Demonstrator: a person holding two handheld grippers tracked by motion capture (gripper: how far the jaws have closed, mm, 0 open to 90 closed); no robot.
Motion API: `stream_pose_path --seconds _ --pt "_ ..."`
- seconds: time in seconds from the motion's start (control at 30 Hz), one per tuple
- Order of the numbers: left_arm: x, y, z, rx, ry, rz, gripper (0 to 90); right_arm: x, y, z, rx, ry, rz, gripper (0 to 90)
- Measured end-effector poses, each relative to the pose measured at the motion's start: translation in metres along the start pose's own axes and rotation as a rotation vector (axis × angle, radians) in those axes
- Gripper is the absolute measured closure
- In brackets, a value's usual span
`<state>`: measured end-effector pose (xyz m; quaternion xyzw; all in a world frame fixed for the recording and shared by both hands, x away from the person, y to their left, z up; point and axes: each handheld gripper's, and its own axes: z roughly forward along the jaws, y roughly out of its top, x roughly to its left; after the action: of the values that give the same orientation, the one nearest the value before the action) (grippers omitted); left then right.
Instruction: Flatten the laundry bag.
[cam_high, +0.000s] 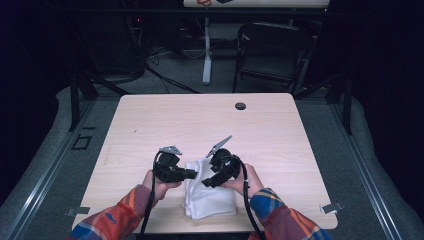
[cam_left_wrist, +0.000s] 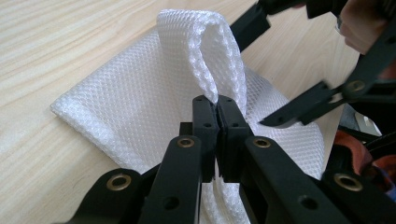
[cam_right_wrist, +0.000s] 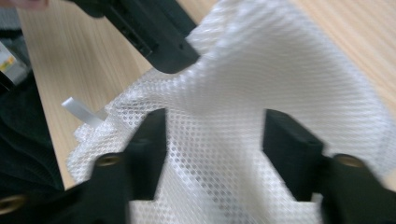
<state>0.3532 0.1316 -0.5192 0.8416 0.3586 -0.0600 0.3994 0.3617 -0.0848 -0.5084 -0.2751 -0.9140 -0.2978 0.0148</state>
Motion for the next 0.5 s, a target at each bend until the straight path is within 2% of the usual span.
stream_pose_path --seconds 0.1,0.2,0.37,0.43,0.5 --pt "0.0 0.001 0.001 -0.002 -0.004 0.001 87.7 0.003 -0.001 0.0 -0.007 0.002 0.007 25.7" --pt "-0.001 0.001 0.0 0.007 -0.009 0.025 87.6 0.006 0.001 -0.001 -0.013 -0.008 -0.004 25.5" --pt "-0.003 0.001 0.003 0.007 0.008 0.057 87.2 -0.009 0.002 -0.016 -0.063 0.002 0.042 26.3" --pt "-0.003 0.001 0.004 -0.002 0.005 0.068 87.2 -0.01 0.003 -0.019 -0.073 -0.007 0.051 27.5" --pt "-0.004 0.003 0.007 -0.001 0.029 0.092 87.2 -0.011 0.003 -0.021 -0.073 -0.018 0.057 29.5"
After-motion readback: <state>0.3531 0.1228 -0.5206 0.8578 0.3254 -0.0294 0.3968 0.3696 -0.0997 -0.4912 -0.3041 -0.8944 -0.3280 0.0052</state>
